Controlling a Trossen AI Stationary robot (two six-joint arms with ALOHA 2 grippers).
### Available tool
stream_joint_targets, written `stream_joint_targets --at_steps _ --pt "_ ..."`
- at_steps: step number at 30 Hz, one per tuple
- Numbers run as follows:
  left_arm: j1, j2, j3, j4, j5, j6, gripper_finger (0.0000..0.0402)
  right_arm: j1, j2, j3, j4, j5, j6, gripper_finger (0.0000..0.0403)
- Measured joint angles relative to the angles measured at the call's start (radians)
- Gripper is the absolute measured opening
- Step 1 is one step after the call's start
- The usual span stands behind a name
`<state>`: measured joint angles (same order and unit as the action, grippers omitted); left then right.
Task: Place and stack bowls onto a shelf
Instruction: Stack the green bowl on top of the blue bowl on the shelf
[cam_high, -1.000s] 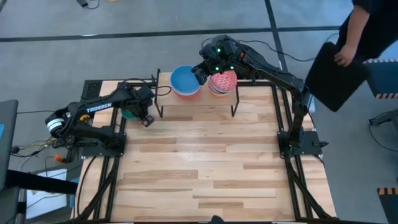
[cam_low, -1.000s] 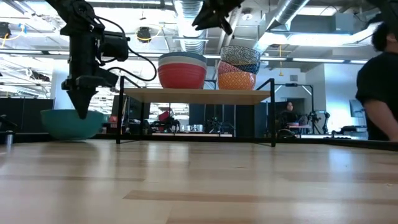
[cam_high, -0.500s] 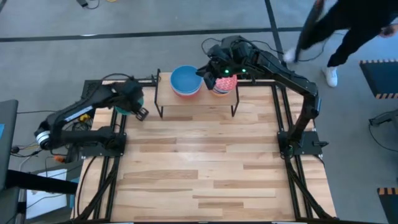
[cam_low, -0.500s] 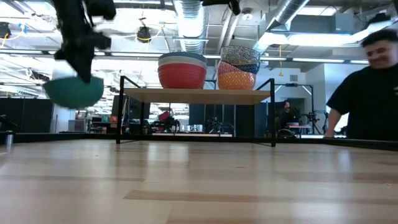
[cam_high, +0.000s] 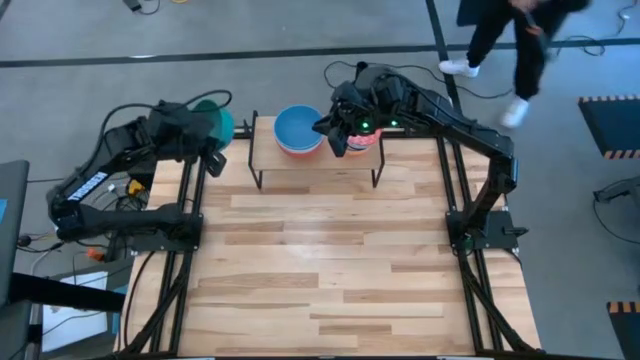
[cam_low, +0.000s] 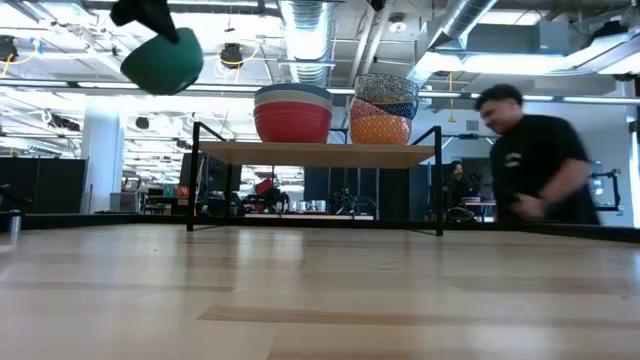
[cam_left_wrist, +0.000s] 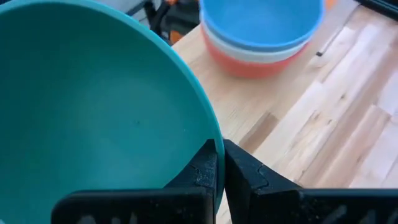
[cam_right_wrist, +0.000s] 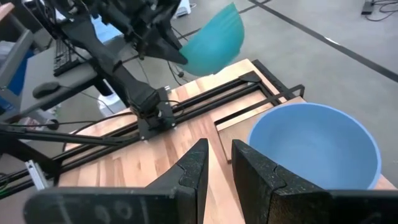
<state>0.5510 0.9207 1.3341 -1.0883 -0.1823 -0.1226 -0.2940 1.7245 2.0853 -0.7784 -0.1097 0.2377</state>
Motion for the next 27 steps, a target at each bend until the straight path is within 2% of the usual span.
stream_joint_targets --at_steps 5,10,14,19,27 --pt "-0.060 0.059 0.093 -0.001 0.000 0.124 0.0000 0.022 0.000 0.000 -0.002 0.058 -0.001 0.0097" --pt "-0.105 0.145 0.204 0.064 0.000 0.278 0.0000 0.026 0.000 0.000 -0.001 0.060 -0.001 0.0097" --pt "-0.119 0.237 0.282 0.118 -0.001 0.358 0.0000 0.025 0.000 0.000 -0.001 0.060 0.003 0.0097" --pt "-0.119 0.371 0.324 0.118 0.028 0.476 0.0000 0.027 -0.018 0.000 -0.017 0.083 0.031 0.0097" --pt "-0.118 0.559 0.406 0.076 0.178 0.734 0.0000 0.039 -0.086 0.000 -0.151 0.222 0.037 0.0097"
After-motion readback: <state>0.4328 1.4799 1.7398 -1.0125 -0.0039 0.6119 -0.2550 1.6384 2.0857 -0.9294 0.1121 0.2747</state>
